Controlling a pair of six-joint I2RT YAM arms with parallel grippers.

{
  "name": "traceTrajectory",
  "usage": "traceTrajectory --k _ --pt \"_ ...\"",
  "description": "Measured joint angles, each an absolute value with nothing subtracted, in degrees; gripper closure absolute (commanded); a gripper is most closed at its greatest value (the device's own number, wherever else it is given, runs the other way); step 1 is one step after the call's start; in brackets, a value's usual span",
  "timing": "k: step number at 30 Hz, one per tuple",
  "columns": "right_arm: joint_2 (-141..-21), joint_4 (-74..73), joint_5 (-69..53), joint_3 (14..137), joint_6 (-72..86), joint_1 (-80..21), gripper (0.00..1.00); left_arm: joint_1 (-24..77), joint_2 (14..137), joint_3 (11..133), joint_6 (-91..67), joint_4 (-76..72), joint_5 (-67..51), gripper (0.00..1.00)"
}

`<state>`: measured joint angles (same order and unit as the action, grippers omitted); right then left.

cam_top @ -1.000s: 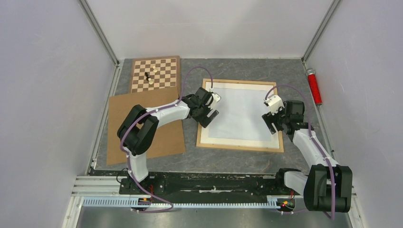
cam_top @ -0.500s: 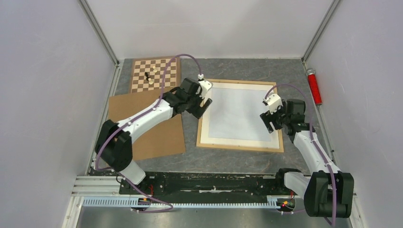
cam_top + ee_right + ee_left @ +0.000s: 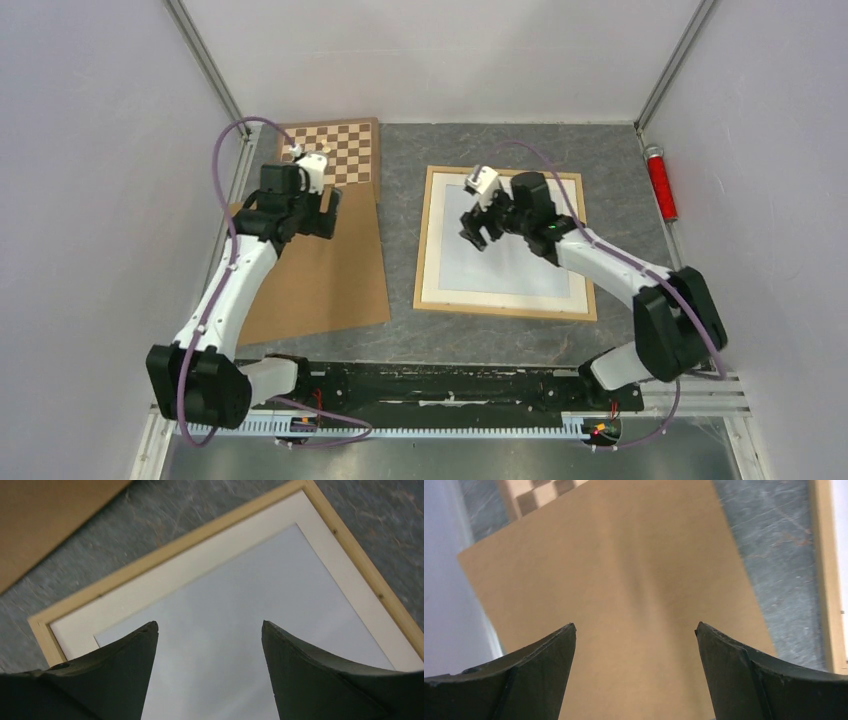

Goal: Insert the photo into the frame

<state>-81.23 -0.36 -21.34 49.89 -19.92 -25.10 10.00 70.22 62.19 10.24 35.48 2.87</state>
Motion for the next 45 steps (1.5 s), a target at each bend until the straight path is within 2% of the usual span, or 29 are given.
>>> traceTrajectory --k 4,9,15,23,38,41,45 --pt "-91.6 4.0 -22.2 59.1 -14.3 -31.2 0.23 1.7 67.1 59.9 11.3 36.8 2.0 0.04" --pt "-109.1 6.7 -25.8 76.6 -5.8 -36.5 0.24 -9.7 67.2 57.7 11.9 37.2 1.0 0.04" --pt "-123.6 7.0 -28.9 89.3 2.4 -39.6 0.25 -17.6 68.9 56.5 12.9 37.1 -0.6 0.04" --pt "-134.2 10.4 -33.2 92.6 13.7 -39.6 0.27 -23.2 69.5 56.2 14.2 36.7 -2.5 0.04" --pt "-140.0 26.0 -40.8 92.5 30.7 -38.9 0.34 -28.2 71.7 56.2 15.5 35.8 -5.3 0.05" --pt "-141.2 29.2 -41.8 92.5 33.5 -38.7 0.4 -28.3 71.7 56.2 15.5 35.7 -6.0 0.05" --pt "-143.0 33.6 -42.7 92.6 37.0 -38.4 0.58 -28.3 71.7 56.2 15.5 35.6 -6.5 0.05"
